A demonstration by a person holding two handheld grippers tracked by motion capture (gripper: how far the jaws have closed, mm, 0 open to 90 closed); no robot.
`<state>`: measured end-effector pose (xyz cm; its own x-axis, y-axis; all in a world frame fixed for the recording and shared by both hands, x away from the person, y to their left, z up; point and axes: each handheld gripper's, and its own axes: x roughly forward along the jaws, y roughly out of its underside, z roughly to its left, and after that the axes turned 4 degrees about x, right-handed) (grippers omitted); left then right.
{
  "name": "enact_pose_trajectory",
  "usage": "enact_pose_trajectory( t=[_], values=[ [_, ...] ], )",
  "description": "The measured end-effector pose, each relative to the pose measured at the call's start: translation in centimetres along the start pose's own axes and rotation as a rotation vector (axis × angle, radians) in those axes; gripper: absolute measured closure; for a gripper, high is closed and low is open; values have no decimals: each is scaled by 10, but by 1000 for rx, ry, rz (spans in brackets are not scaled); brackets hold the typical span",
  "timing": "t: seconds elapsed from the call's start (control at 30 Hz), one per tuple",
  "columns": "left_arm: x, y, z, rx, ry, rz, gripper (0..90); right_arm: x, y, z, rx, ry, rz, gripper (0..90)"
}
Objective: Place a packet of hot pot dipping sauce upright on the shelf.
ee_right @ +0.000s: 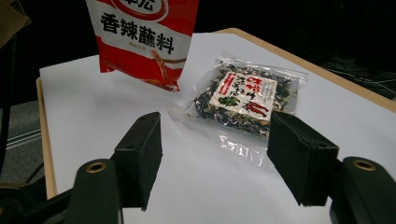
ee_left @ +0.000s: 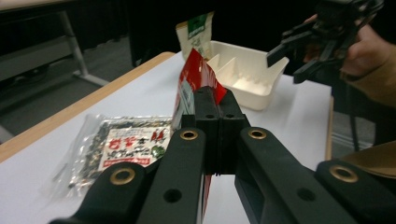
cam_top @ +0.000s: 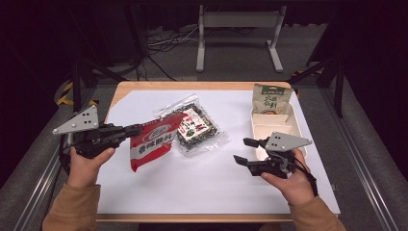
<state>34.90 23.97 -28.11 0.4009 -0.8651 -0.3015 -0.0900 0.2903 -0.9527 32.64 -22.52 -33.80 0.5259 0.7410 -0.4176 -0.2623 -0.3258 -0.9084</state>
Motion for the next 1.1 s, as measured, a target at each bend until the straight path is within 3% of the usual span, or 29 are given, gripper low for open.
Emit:
enact_pose_trajectory(
  t=[0.17, 0.4, 0.6, 0.93, 1.1],
  values=[
    [7, -5, -5, -9, 44, -19, 900, 12, 0, 6, -10, -32, 15, 349],
    [23, -15, -23, 23, 132, -25, 900, 35, 1, 17, -39, -87, 44, 335],
    [39, -21, -36, 52, 172, -21, 900, 53, 3, 22, -56, -121, 50, 332],
    [58, -28, -39, 47, 212, -37, 900, 72, 10, 25, -95, -117, 56, 330],
    [66, -32, -44, 54, 238, -43, 900, 79, 16, 30, -165, -134, 52, 330]
  ],
)
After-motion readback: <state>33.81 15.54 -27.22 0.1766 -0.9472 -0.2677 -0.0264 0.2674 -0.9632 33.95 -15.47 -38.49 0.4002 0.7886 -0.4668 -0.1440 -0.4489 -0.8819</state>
